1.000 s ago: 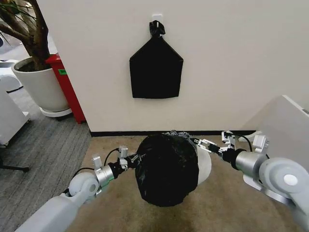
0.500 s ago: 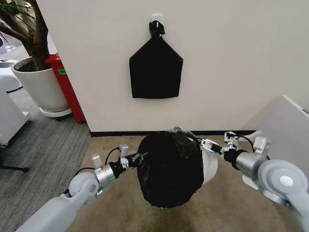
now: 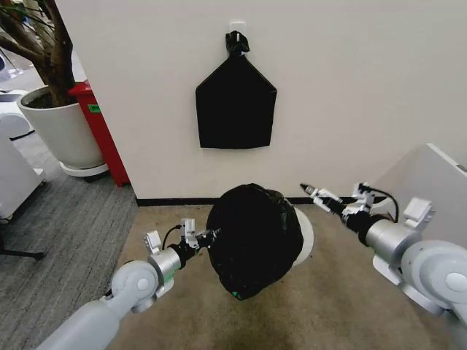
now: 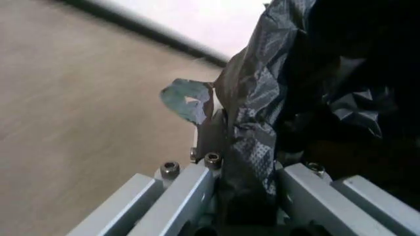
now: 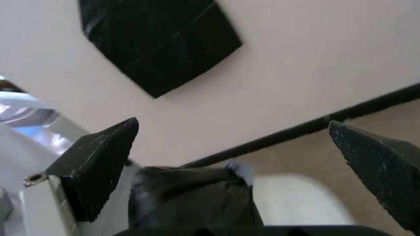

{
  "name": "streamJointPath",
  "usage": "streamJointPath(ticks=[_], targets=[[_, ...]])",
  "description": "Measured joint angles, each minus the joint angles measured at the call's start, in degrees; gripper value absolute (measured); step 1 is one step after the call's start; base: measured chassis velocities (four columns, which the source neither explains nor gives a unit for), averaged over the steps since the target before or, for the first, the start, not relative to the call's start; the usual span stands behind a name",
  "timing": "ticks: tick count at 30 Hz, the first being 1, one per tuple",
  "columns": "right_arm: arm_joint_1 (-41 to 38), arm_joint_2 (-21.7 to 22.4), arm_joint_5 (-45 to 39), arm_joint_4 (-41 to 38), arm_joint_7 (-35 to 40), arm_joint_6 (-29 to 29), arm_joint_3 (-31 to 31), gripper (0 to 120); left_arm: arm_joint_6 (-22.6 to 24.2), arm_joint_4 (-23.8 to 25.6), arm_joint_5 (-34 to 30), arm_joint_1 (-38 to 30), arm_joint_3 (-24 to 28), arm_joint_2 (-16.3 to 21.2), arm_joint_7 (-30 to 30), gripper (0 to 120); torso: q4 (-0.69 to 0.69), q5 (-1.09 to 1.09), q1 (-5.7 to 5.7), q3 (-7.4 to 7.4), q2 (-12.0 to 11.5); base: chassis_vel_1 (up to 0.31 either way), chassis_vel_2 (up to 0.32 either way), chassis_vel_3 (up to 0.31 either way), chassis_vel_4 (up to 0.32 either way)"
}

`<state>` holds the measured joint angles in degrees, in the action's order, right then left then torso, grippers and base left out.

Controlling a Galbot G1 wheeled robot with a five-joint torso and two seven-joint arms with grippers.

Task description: Place the garbage bag over the trash bin.

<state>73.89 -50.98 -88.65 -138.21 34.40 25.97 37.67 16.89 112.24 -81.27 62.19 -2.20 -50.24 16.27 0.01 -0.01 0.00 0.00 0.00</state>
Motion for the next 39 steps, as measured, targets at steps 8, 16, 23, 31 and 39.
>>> streamJointPath(ticks=[8,16,23,31,39], targets=[[6.91,-5.92,9.46,-1.26,0.23,0.03,-0.08,100,2.3,5.72,-4.84,-3.88,3.99,-1.49,27.35,0,-0.01,0.04,0.0,0.0,0.0,0.0,0.0,0.0,0.0],[10.98,-10.11,14.65,-2.73,-0.56,-0.13,-0.08,100,4.51,5.15,-10.29,-8.66,6.61,-3.45,38.67,0,-0.01,0.01,0.0,0.0,0.0,0.0,0.0,0.0,0.0],[13.58,-13.11,18.67,-3.87,-1.04,-0.28,-0.87,100,5.29,0.31,-17.98,-15.52,9.41,-7.96,52.32,0,-0.02,0.02,0.0,0.0,0.0,0.0,0.0,0.0,0.0],[14.51,-14.64,20.68,-3.88,-1.66,-0.44,-1.37,100,6.0,-5.22,-19.28,-19.76,10.17,-11.2,55.07,0,-0.01,0.02,0.0,0.0,0.0,0.0,0.0,0.0,0.0],[13.98,-14.64,20.58,-3.36,-1.39,-0.65,-1.99,100,6.52,-8.38,-19.17,-19.84,10.95,-12.62,55.31,0,-0.01,0.01,0.0,0.0,0.0,0.0,0.0,0.0,0.0]])
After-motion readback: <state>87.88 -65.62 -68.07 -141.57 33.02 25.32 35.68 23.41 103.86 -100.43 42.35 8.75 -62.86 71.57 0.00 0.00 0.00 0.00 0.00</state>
